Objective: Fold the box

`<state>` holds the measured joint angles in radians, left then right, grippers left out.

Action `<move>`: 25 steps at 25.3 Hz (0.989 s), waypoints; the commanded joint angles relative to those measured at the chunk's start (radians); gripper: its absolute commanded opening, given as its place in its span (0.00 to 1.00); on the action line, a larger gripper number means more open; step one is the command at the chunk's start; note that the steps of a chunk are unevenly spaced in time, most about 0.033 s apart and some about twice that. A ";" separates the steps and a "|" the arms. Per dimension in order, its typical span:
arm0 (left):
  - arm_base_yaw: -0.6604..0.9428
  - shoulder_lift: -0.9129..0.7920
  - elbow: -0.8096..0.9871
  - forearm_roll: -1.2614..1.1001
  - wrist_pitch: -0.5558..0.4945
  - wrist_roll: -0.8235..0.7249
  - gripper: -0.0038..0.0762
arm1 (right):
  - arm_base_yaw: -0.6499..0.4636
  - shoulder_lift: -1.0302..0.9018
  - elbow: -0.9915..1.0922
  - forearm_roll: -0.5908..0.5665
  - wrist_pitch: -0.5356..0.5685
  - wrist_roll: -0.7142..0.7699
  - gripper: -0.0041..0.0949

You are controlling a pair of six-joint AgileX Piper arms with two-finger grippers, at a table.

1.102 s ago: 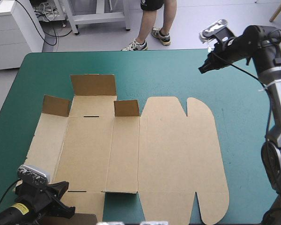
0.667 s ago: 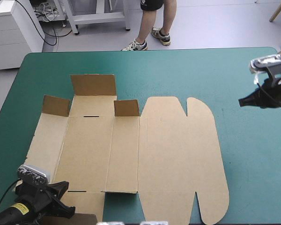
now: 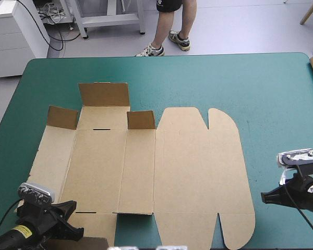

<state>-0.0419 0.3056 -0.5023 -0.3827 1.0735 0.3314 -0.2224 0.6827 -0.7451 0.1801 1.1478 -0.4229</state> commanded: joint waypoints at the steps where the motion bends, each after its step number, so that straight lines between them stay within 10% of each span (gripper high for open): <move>1: 0.002 0.039 -0.026 -0.025 -0.059 -0.030 0.04 | -0.005 -0.013 0.012 0.010 -0.058 -0.019 0.02; 20: 0.004 0.616 -0.431 0.017 -0.171 -0.030 0.04 | -0.005 -0.013 0.027 0.010 -0.096 -0.019 0.02; 25: 0.223 0.836 -0.660 0.004 -0.156 -0.011 0.04 | -0.005 -0.013 0.027 0.014 -0.085 -0.019 0.02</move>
<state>0.0829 1.0893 -1.0462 -0.3463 0.9536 0.3098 -0.2232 0.6705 -0.6947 0.1801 1.0944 -0.4337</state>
